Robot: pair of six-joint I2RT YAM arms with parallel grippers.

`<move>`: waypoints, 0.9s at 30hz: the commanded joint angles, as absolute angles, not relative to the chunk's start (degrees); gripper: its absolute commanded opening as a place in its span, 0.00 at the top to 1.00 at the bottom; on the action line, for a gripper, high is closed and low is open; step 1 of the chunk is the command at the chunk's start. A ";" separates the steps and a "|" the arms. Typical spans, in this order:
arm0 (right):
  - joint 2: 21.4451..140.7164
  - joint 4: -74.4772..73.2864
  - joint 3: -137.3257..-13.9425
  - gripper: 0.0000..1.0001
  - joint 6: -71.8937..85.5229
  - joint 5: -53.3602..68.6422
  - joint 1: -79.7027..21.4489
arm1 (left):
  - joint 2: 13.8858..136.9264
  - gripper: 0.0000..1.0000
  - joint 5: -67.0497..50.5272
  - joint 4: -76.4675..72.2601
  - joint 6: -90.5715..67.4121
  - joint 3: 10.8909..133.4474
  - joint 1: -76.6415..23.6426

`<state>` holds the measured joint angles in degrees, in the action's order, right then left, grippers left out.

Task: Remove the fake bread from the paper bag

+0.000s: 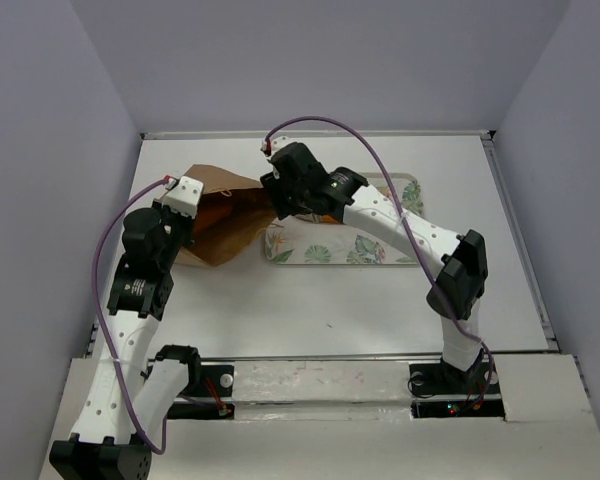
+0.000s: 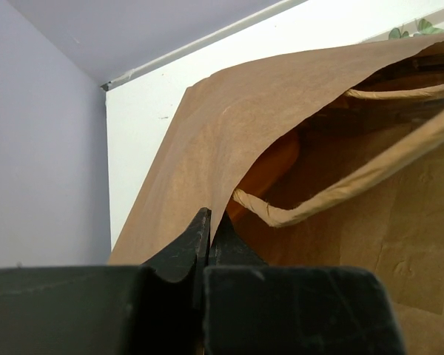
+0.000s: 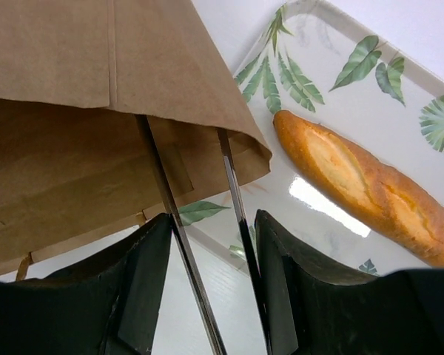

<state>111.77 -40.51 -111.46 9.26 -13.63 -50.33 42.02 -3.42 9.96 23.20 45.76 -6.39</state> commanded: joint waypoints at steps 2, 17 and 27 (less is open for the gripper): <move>110.75 -40.50 -114.35 0.46 12.21 -21.78 -51.24 | 41.31 1.00 -4.49 4.57 19.96 49.13 -6.68; 115.40 -36.47 -112.06 0.44 15.47 -14.78 -52.38 | 42.63 1.00 -3.78 4.04 17.84 49.83 -6.68; 101.02 -29.45 -101.35 0.16 16.34 -15.82 -48.79 | 46.93 1.00 5.53 7.03 9.77 50.27 -6.59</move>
